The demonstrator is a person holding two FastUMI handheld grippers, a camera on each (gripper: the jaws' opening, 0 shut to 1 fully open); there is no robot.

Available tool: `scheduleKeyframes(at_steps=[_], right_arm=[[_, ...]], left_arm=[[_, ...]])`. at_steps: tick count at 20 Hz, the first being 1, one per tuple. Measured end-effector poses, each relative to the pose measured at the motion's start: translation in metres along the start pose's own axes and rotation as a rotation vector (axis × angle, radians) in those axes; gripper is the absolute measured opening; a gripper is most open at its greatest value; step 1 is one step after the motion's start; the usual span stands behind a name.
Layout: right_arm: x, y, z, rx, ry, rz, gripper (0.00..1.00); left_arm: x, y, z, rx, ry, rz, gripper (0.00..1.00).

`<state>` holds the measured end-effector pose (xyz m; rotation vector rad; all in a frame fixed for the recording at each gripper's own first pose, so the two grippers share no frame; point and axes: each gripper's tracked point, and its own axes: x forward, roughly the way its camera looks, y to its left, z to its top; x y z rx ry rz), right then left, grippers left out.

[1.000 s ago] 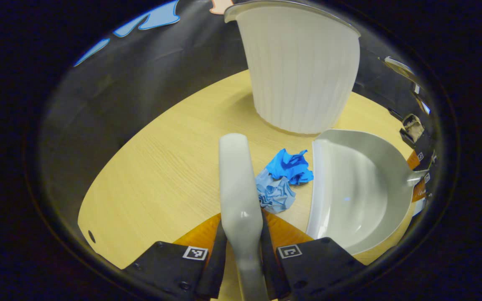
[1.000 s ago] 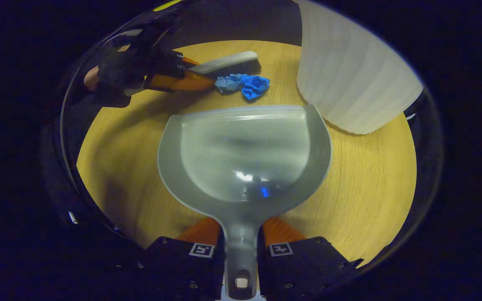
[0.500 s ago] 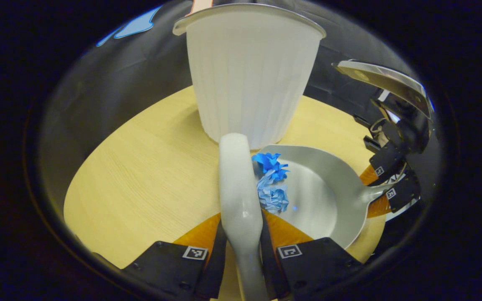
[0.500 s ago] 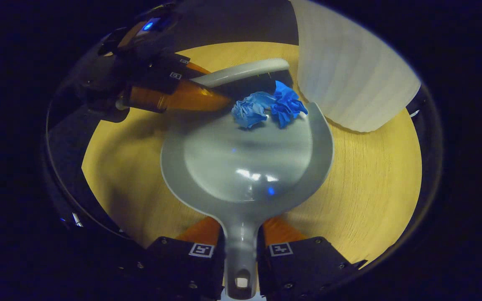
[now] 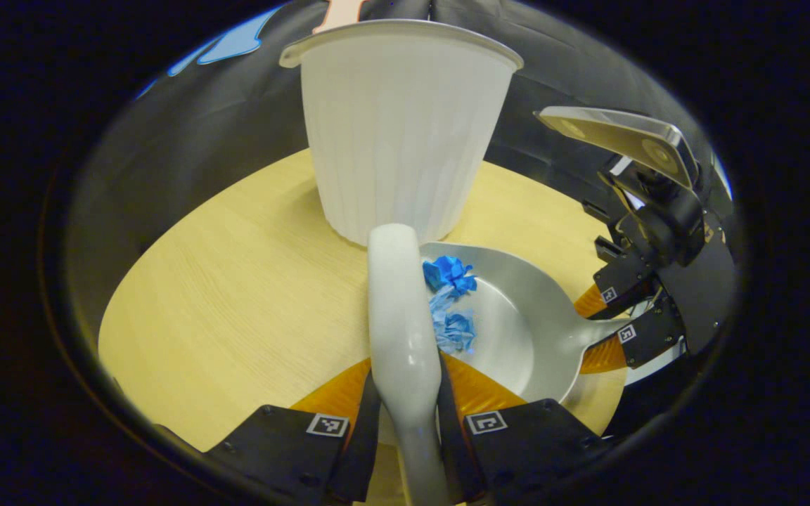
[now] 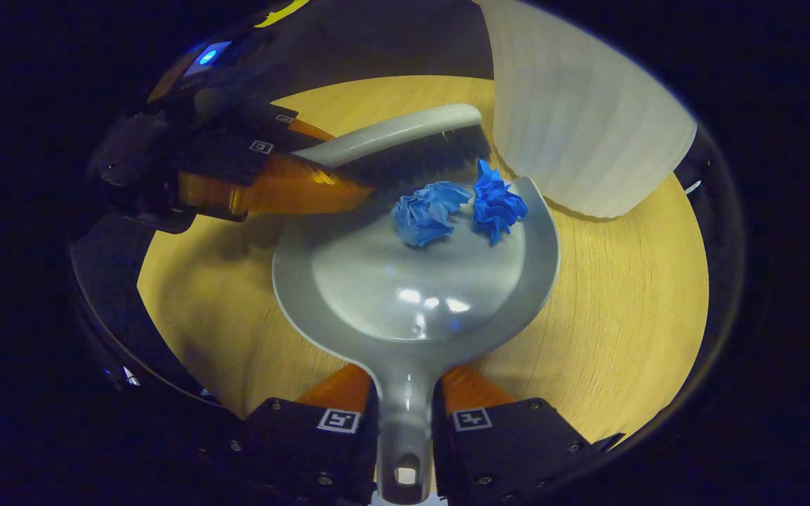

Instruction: Pick up the small broom and dustpan from the desktop, sweep the trash into the dustpan with the broom, and then empty the trash into the garbage bin.

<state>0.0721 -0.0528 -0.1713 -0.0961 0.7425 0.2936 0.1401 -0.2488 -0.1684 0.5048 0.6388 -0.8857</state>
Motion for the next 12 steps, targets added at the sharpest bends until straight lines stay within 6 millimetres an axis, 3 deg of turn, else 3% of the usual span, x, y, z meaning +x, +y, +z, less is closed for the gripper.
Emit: scheduleKeyframes(at_steps=[4,6,12], right_arm=[[-0.001,-0.002,0.002,-0.013,-0.025,-0.035,0.33],[-0.001,-0.004,0.003,-0.025,-0.041,-0.058,0.34],[-0.005,-0.006,0.004,-0.035,-0.073,-0.045,0.33]], left_arm=[[-0.027,0.02,-0.004,-0.044,-0.042,0.095,0.44],[-0.05,0.033,-0.008,-0.078,-0.065,0.148,0.44],[-0.103,0.045,-0.048,-0.199,-0.099,0.314,0.48]])
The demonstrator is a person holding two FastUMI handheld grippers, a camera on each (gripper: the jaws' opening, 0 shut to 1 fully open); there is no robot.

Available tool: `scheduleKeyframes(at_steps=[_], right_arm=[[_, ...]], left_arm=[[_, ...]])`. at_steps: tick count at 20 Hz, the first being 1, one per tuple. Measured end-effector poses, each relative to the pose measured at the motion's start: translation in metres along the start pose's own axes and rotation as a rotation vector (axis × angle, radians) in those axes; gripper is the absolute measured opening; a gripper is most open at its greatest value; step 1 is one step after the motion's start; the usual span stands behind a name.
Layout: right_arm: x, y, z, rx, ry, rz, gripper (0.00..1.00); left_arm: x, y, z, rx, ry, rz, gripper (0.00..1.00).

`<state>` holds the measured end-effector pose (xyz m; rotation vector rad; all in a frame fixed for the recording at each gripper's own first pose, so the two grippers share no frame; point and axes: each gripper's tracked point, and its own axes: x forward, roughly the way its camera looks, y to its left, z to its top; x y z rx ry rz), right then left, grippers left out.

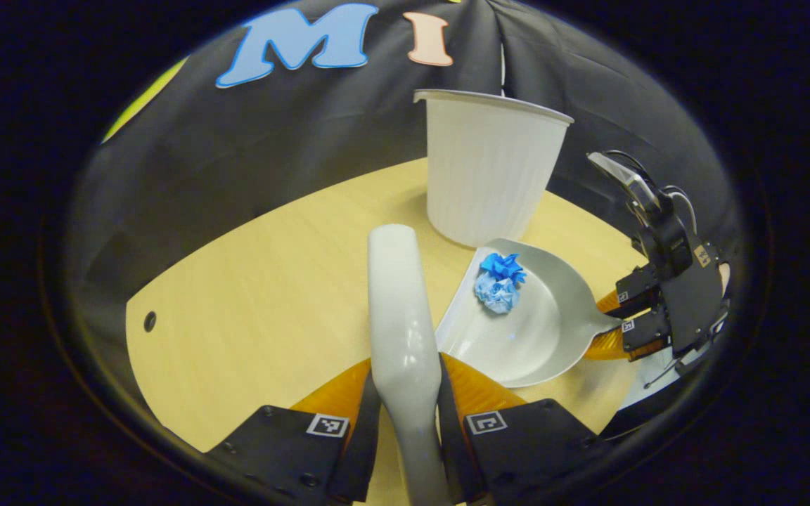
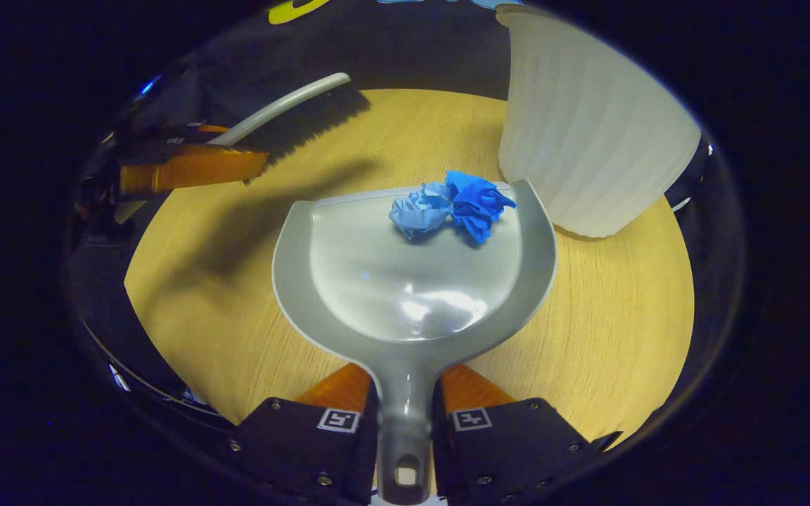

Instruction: Pick up the small broom and dustpan from the desktop, sweep the trash into the dustpan with the broom, and then empty the trash into the garbage bin.

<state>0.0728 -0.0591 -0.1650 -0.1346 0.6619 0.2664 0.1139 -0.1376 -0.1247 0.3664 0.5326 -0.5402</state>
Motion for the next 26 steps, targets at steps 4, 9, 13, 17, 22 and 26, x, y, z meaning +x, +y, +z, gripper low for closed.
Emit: scheduleKeyframes(at_steps=[4,9,13,17,22,26], right_arm=[[0.002,-0.006,0.001,-0.023,-0.045,0.028,0.33],[0.007,-0.005,0.001,-0.001,-0.099,0.105,0.33],[0.011,-0.002,0.002,0.022,-0.176,0.167,0.33],[0.017,0.001,0.001,0.069,-0.274,0.252,0.33],[0.013,0.004,0.012,0.215,-0.373,0.303,0.33],[-0.006,-0.001,0.036,0.372,-0.467,0.371,0.33]], left_arm=[[-0.011,0.011,-0.044,-0.115,-0.012,0.102,0.46],[-0.017,0.016,-0.115,-0.213,-0.017,0.22,0.46],[-0.006,0.009,-0.181,-0.277,-0.032,0.272,0.48],[0.008,0.001,-0.237,-0.337,-0.063,0.283,0.46],[-0.021,0.026,-0.301,-0.38,-0.086,0.295,0.44],[-0.014,0.024,-0.287,-0.391,-0.076,0.293,0.46]])
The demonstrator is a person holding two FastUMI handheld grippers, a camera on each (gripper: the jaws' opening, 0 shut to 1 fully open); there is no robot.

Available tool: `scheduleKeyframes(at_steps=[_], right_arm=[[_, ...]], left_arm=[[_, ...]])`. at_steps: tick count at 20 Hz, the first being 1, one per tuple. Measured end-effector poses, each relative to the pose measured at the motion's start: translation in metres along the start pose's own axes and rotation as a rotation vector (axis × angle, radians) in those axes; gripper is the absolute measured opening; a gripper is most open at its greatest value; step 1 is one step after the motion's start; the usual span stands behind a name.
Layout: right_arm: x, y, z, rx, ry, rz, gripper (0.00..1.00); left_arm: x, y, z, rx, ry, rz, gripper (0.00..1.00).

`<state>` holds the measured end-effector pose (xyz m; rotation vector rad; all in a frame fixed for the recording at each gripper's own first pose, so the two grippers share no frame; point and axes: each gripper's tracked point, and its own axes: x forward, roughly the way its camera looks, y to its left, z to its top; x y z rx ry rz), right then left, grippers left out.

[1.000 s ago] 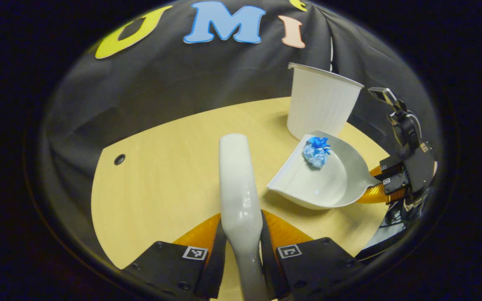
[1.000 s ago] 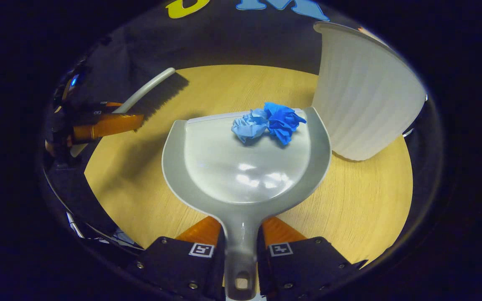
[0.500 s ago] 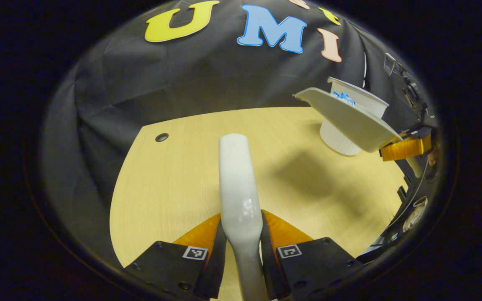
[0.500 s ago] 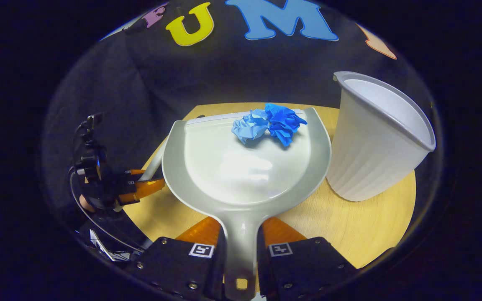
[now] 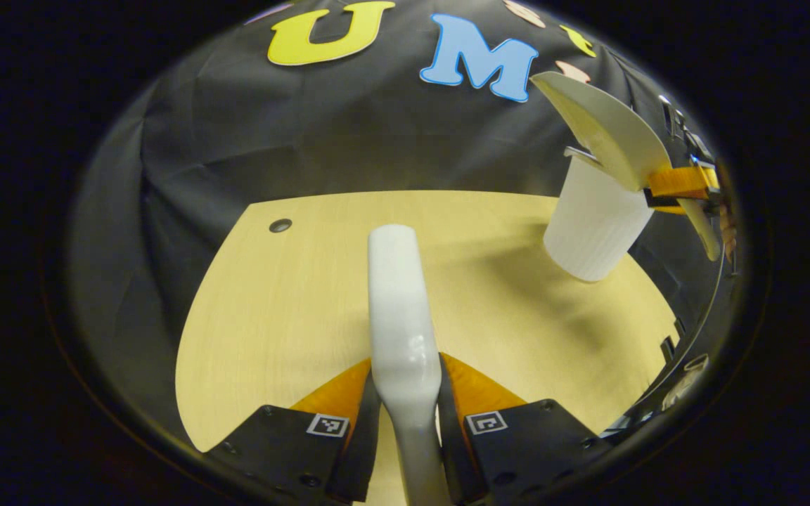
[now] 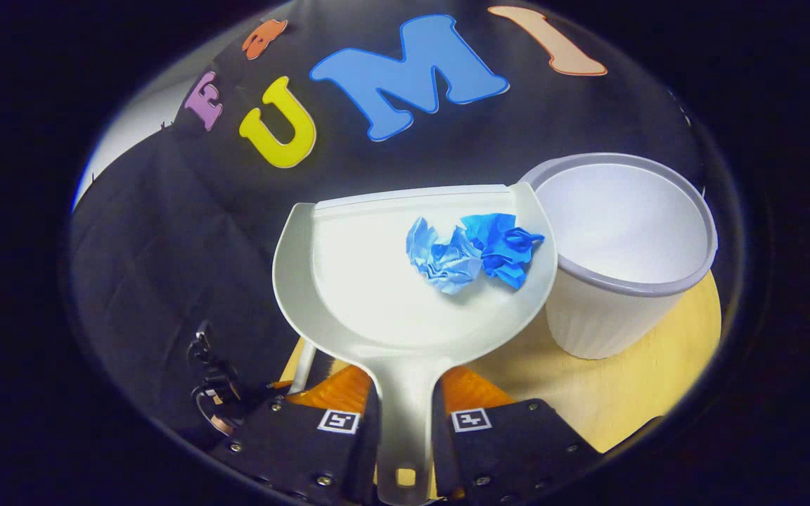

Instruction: Pick up the small broom and dustpan from the desktop, sweep the trash into the dustpan with the broom, and then empty the trash into the garbage bin.

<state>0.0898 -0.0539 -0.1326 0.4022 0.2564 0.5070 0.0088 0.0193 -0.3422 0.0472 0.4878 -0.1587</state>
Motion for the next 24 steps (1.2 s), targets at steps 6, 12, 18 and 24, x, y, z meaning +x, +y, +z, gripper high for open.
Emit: scheduleKeyframes(at_steps=[6,12,18,24], right_arm=[[-0.024,0.012,0.034,0.227,-0.179,0.123,0.33],[-0.043,0.015,0.054,0.472,-0.271,0.301,0.33],[-0.073,0.016,0.074,0.721,-0.328,0.487,0.33],[-0.084,0.004,0.081,0.869,-0.331,0.566,0.32]], left_arm=[[0.006,-0.013,0.004,0.025,0.017,-0.018,0.44],[0.008,-0.029,0.005,0.06,0.02,-0.034,0.44],[0.006,-0.041,0.004,0.068,0.029,-0.037,0.44],[-0.001,-0.058,0.004,0.065,0.03,-0.027,0.48]])
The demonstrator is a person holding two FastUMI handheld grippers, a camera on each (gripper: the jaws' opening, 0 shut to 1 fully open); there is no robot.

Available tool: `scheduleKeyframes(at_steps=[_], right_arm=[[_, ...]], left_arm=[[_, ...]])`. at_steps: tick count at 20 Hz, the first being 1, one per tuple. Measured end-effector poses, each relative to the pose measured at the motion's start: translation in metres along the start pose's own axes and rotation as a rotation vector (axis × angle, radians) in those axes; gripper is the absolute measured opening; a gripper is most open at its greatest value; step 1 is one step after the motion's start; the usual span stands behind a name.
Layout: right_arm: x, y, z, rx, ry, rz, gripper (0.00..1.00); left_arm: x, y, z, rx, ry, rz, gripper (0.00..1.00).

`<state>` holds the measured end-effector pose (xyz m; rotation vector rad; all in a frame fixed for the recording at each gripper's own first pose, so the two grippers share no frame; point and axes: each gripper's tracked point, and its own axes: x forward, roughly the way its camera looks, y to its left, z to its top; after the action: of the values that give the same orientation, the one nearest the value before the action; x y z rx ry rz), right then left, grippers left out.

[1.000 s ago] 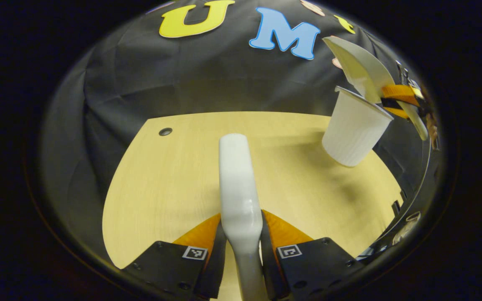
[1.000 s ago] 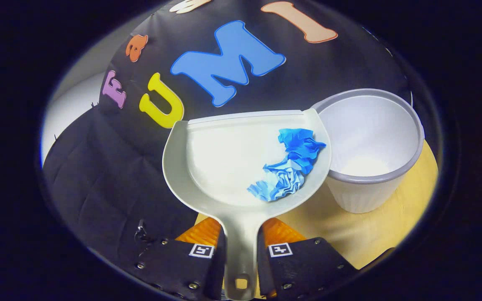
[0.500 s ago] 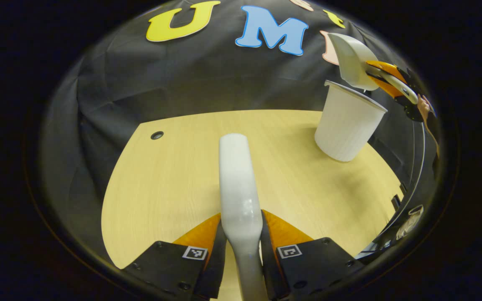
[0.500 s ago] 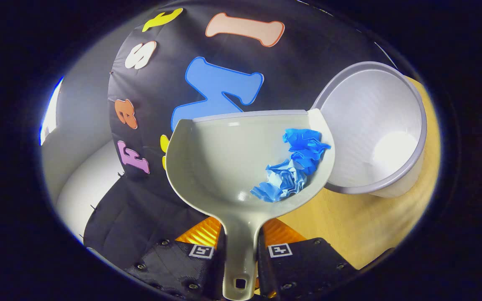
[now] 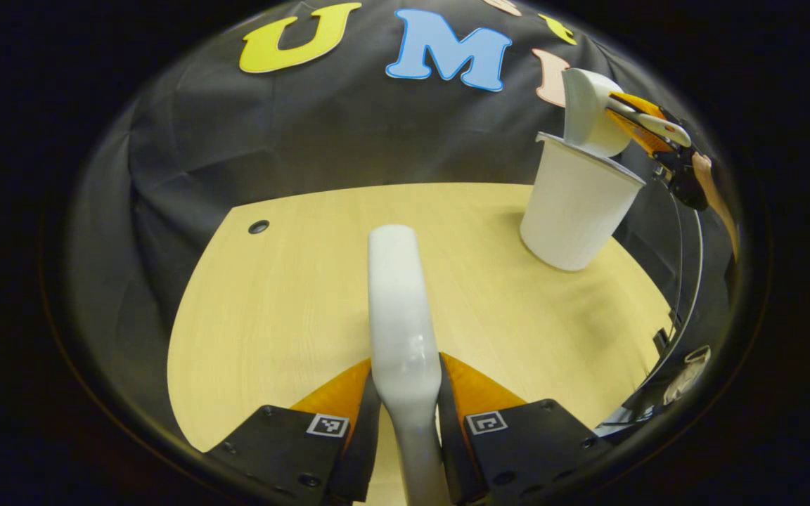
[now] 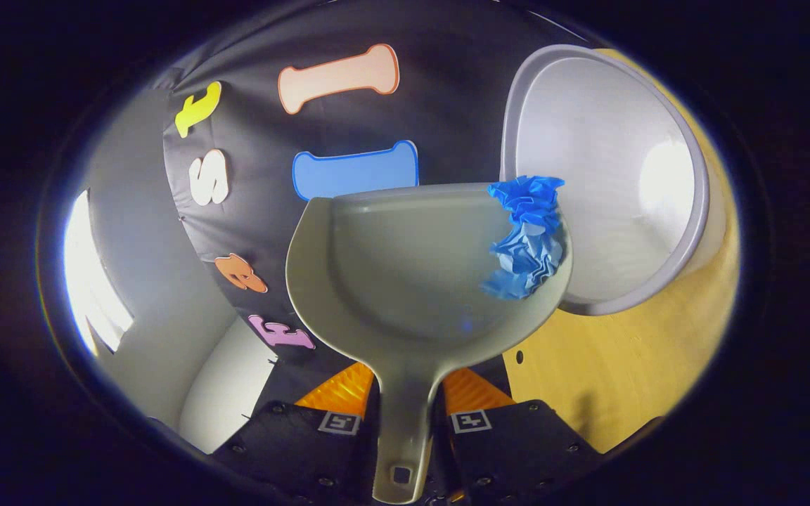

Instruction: Pick up the small broom and dustpan from the desktop, sweep the trash into the dustpan with the broom, and then empty the trash into the garbage bin.

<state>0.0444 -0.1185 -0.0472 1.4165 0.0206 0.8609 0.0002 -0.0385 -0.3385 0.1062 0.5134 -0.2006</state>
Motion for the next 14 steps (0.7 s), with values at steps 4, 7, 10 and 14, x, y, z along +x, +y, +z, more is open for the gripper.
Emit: scheduleKeyframes(at_steps=[4,7,10,14], right_arm=[[-0.001,0.001,0.003,0.028,0.013,0.016,0.32],[0.0,-0.002,0.001,0.012,0.033,0.005,0.32],[-0.003,-0.014,-0.006,-0.063,0.048,-0.047,0.32],[-0.012,-0.016,-0.031,-0.201,0.078,-0.101,0.32]], left_arm=[[-0.002,-0.009,0.001,0.009,0.005,0.013,0.44],[-0.004,-0.015,0.003,0.001,-0.003,0.026,0.48],[-0.008,-0.022,0.001,-0.028,-0.011,0.03,0.48],[-0.002,-0.026,-0.008,-0.055,-0.022,0.029,0.46]])
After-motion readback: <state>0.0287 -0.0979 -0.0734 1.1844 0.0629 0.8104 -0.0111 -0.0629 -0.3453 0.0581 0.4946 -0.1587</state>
